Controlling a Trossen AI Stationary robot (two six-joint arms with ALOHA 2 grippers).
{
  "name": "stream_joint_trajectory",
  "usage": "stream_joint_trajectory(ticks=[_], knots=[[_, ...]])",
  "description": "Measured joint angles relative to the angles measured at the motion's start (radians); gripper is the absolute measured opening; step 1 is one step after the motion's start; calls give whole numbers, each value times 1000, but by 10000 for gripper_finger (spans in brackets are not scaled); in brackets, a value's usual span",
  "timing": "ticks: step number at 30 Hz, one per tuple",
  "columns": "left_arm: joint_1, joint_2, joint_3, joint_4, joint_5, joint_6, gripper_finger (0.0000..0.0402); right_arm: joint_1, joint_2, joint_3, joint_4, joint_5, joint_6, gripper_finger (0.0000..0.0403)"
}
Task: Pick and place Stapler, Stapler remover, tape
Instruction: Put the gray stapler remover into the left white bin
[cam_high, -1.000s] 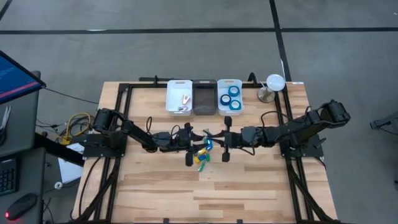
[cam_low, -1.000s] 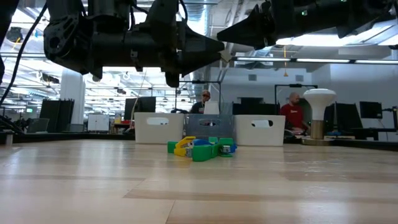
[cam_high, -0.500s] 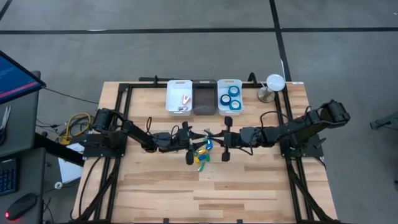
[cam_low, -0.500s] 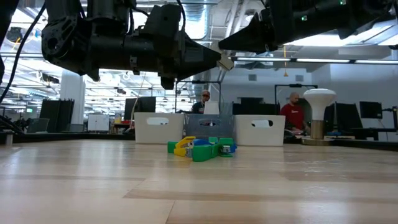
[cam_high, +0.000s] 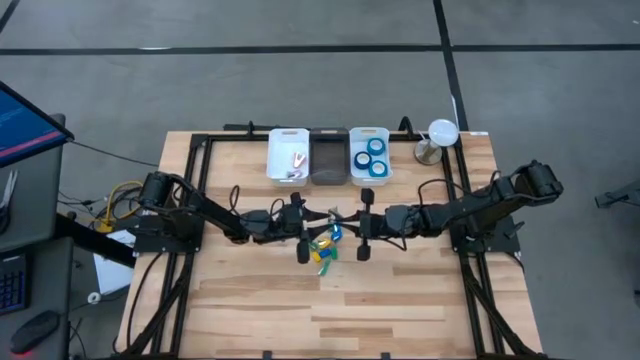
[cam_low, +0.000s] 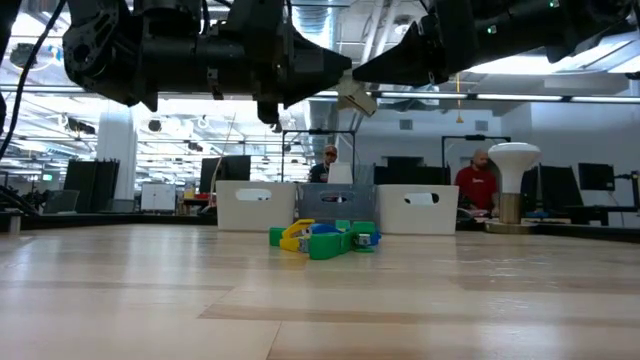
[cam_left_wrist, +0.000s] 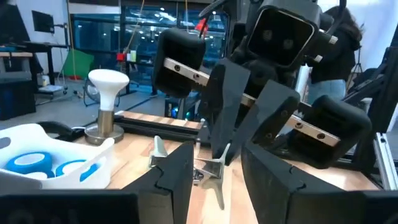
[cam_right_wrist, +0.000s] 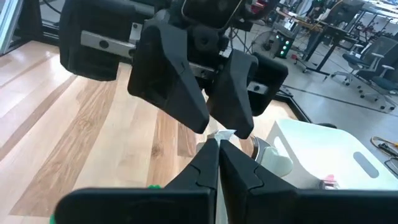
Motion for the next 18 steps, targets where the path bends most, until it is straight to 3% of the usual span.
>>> stream_joint_trajectory(ticks=[18], knots=[[0,7,-2,-62,4,-42,66,0,0,0,54,0,-2,0]])
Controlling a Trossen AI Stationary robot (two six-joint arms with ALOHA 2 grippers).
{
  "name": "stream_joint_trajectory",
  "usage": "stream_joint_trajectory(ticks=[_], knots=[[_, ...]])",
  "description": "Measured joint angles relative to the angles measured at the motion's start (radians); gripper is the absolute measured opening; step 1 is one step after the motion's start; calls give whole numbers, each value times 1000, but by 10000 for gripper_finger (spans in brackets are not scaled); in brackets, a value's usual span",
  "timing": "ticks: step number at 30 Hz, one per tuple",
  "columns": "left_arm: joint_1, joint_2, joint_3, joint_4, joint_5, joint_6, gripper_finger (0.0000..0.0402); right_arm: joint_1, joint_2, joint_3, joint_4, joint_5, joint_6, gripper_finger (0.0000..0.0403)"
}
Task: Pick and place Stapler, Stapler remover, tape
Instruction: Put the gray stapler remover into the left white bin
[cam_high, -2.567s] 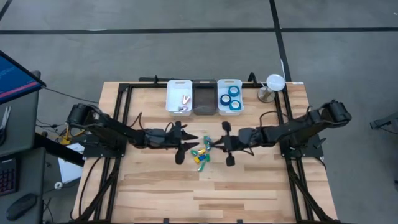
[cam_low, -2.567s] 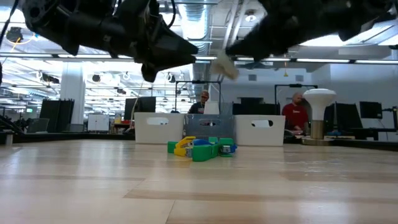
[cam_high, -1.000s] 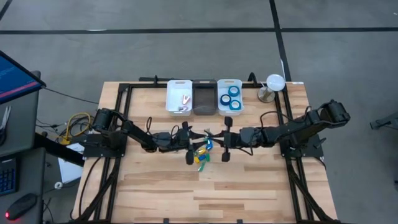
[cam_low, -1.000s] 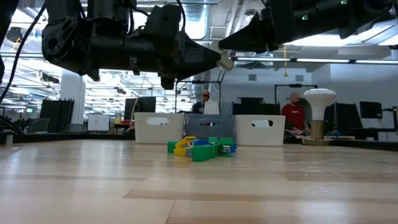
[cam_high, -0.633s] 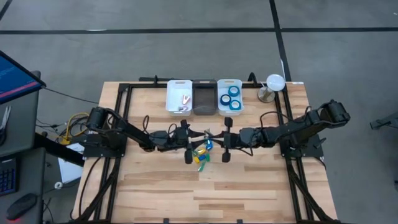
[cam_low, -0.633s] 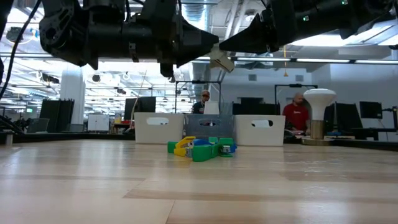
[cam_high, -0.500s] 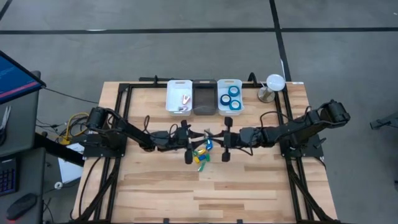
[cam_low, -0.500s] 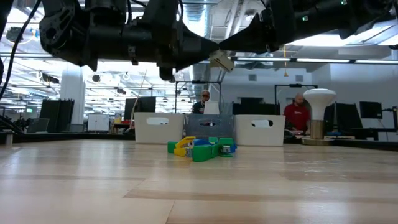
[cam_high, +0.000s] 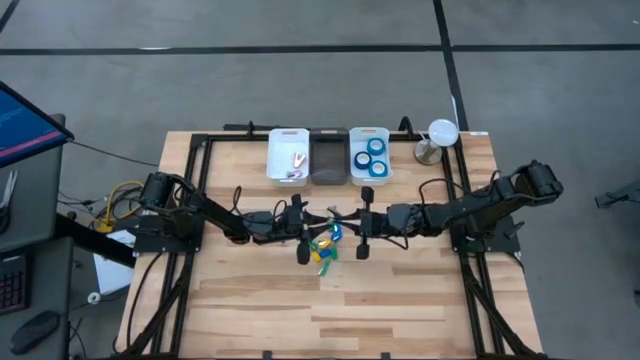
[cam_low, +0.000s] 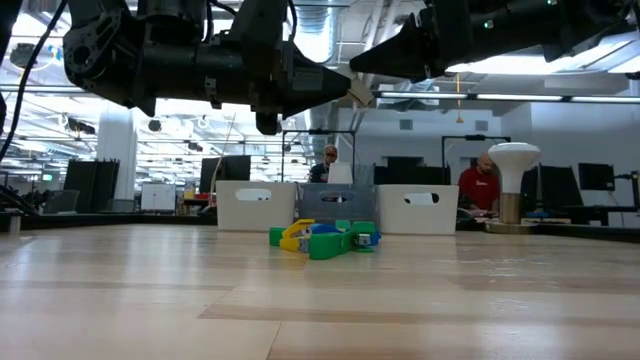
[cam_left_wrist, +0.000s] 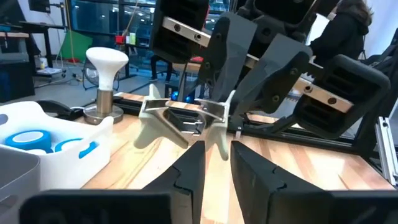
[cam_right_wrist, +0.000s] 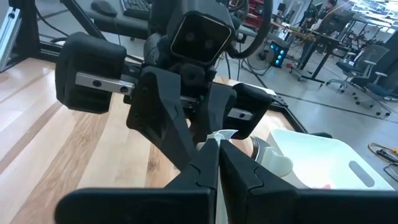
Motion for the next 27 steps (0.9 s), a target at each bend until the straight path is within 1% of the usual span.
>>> stream_joint_trajectory(ticks=[10,13,17,27], knots=[[0,0,0,1,0,0,51,0,0,0,-1,-4,2,0],[0,0,1,5,0,0,37,0,0,0,-2,-5,2,0],[0,0,2,6,-1,0,6,0,0,0,-2,-5,2,0],[0,1,2,7,-1,0,2,0,0,0,-6,-5,19,0]])
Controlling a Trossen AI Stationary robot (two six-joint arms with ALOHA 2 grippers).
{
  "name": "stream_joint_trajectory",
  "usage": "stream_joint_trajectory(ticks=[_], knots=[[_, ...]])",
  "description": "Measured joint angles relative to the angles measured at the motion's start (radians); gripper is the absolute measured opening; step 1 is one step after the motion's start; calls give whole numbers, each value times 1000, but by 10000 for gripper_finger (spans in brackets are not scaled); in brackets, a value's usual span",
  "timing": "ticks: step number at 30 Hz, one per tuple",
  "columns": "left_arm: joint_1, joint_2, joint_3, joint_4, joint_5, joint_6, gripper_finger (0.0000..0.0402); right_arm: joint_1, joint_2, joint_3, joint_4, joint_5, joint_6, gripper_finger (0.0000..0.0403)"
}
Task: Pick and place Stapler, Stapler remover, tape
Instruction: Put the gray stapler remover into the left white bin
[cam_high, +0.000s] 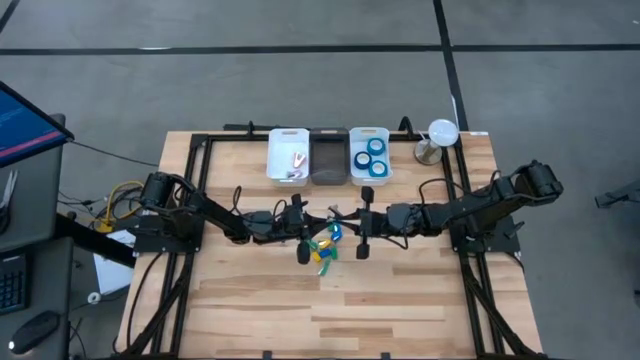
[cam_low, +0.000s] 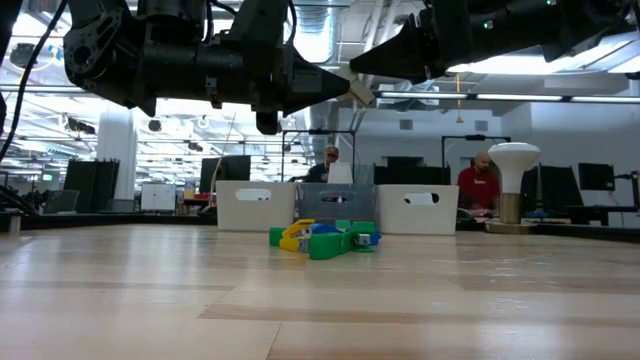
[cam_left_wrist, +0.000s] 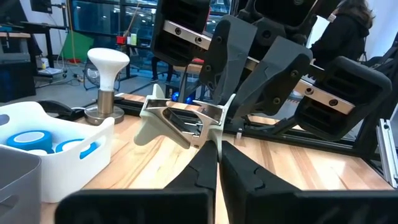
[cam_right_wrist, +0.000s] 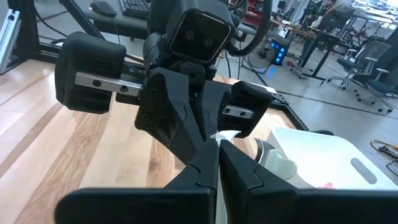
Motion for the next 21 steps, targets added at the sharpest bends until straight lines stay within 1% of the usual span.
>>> stream_joint_trajectory(ticks=[4,7,16,21], knots=[[0,0,0,0,0,0,2,0,0,0,-2,-1,13,7],[0,0,0,0,1,0,2,0,-1,0,-12,-2,18,20],[0,0,0,-5,-4,7,1,0,-1,0,-44,-2,18,91],[0,0,0,-37,-57,27,1,0,0,0,-97,-1,7,125]])
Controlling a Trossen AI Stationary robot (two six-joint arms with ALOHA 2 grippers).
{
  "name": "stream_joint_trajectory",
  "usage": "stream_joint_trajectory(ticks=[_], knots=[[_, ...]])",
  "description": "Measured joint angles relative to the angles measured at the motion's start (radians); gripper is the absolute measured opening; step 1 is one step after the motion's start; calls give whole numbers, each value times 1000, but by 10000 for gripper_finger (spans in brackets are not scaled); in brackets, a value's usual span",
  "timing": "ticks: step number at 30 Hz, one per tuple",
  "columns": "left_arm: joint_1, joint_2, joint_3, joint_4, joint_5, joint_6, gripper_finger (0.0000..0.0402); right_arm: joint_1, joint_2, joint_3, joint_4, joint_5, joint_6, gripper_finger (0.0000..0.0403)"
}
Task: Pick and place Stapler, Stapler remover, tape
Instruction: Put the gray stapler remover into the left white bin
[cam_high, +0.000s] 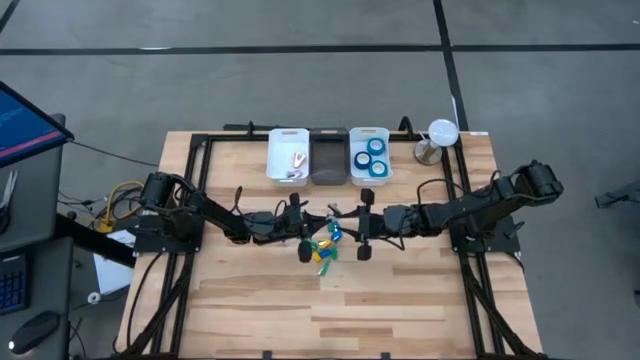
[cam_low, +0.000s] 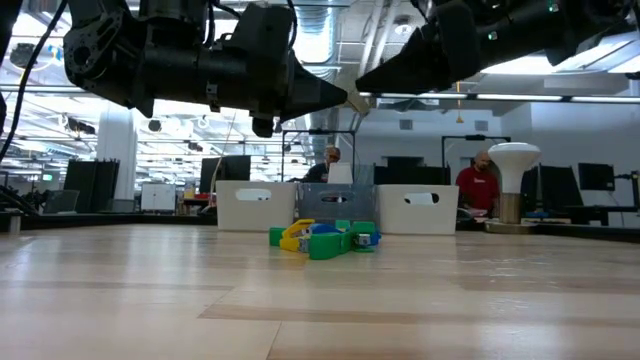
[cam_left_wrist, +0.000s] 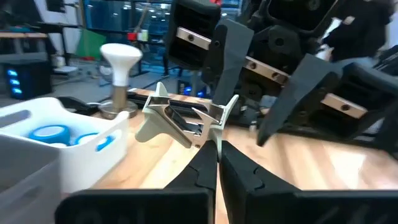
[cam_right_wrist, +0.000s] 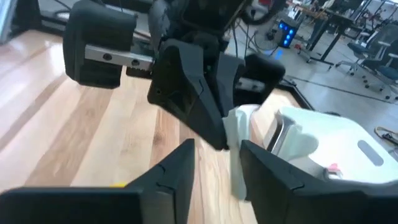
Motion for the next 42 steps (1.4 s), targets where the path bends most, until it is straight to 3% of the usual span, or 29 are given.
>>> stream_joint_trajectory(ticks=[7,13,17,19,21,23,26,31,42], knots=[[8,-41,-5,-58,-112,75,1,-1,0,0,-18,1,-5,150],[63,-245,-51,-262,-315,191,1,-2,0,0,-16,2,-16,152],[209,-391,-57,-452,-334,182,1,-17,0,0,-5,2,-16,146],[309,-443,-57,-546,-279,125,1,-28,0,0,-7,2,-7,142],[418,-476,-57,-638,-150,32,1,-39,0,0,-6,2,20,138],[521,-479,-57,-706,3,-80,1,-47,0,0,-10,1,43,134],[629,-443,-58,-753,130,-163,1,-54,0,0,-14,0,53,130],[706,-349,-58,-757,204,-205,1,-54,0,0,-17,-1,53,127],[710,-257,-58,-743,214,-214,2,-54,0,0,-34,-1,56,127]])
